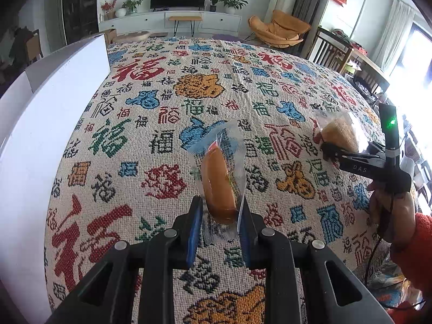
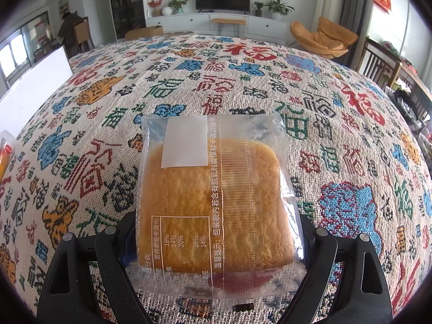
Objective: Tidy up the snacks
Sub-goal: 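Carry the sausage bun and bread loaf toward the white box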
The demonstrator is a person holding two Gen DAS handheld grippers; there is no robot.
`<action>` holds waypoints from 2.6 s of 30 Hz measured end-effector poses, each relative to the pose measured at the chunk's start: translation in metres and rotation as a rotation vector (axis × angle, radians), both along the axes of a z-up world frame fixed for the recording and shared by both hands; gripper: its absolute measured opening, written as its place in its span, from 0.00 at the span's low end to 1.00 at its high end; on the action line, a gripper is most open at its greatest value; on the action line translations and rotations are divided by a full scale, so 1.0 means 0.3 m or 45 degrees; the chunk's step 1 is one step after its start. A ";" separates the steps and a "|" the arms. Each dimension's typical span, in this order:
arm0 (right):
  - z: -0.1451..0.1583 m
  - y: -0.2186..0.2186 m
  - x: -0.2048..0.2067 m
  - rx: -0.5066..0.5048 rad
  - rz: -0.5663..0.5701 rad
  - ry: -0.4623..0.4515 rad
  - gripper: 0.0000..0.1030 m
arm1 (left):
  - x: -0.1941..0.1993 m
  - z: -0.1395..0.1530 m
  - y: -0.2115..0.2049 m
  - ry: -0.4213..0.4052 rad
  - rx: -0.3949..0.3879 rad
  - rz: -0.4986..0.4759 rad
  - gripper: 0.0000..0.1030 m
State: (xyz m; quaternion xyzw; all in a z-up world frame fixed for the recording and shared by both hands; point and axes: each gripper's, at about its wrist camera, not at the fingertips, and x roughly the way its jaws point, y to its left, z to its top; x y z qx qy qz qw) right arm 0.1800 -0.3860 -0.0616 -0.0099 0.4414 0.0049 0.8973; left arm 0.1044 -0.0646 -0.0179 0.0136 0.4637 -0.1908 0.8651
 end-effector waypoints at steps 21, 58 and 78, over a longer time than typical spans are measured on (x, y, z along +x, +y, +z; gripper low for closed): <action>0.000 0.000 0.000 -0.001 0.000 0.000 0.87 | -0.052 -0.035 0.071 -0.036 -0.137 0.090 0.24; 0.141 0.024 0.018 0.014 0.148 0.343 0.72 | -0.091 0.007 0.144 -0.017 -0.257 0.141 0.24; 0.275 0.133 -0.010 0.165 0.241 0.223 0.71 | -0.106 0.037 0.163 -0.016 -0.327 0.142 0.24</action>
